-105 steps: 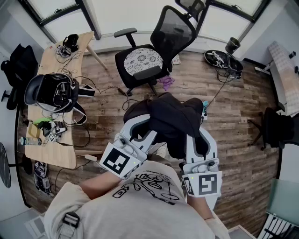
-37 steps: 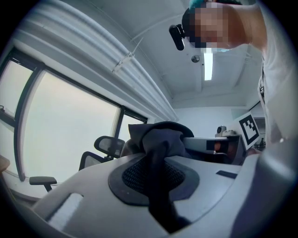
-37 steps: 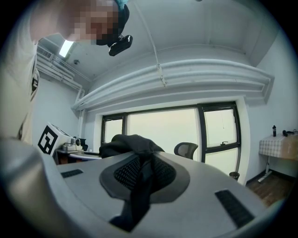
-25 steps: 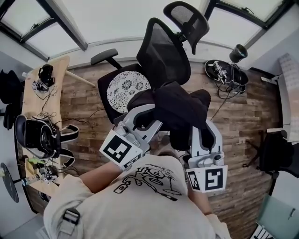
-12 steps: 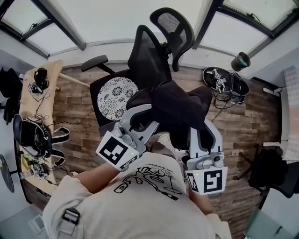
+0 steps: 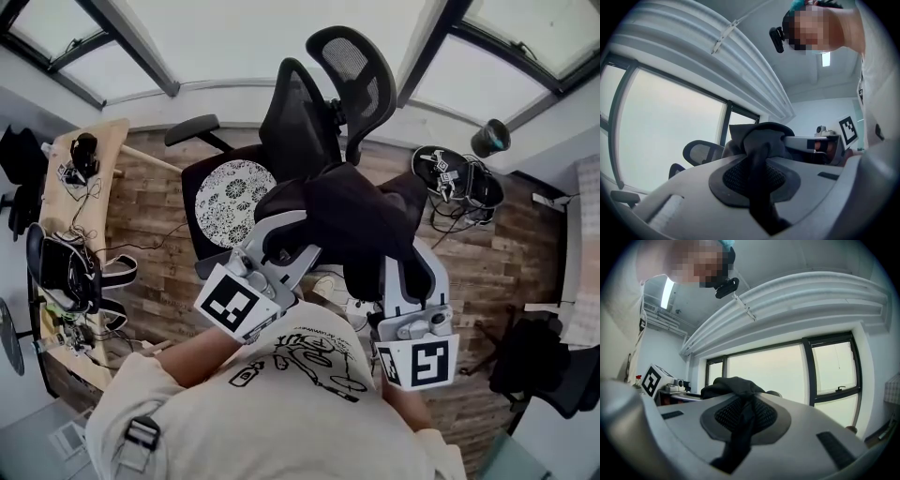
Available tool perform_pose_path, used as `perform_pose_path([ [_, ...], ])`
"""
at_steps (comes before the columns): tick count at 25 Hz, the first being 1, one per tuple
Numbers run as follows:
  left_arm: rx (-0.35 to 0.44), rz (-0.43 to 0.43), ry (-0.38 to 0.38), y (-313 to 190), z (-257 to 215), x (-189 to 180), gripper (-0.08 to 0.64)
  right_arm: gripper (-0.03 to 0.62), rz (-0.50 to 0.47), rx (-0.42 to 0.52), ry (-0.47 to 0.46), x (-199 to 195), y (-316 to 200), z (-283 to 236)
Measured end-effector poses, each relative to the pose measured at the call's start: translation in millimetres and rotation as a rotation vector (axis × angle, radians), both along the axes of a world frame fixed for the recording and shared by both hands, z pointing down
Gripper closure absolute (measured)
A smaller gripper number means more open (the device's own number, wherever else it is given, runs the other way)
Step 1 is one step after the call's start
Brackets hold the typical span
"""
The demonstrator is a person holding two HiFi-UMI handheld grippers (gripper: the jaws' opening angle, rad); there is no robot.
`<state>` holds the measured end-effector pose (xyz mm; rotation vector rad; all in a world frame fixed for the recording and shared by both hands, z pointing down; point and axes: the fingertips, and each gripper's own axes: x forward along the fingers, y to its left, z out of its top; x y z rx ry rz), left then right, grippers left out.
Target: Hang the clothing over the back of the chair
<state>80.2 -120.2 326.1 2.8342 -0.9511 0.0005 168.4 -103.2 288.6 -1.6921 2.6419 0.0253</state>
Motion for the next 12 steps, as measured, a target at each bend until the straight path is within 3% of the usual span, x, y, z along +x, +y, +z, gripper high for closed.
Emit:
perform_pose_path([
  [7,0.007,0.033,0.005,-22,-8,-11,0.52,0.563,0.042,0.022,-0.01,-10,-22,-12],
  [12,0.054,0.047,0.014,-42,-17,-17,0.518,0.563,0.043,0.065,0.042,-13,-41,-25],
])
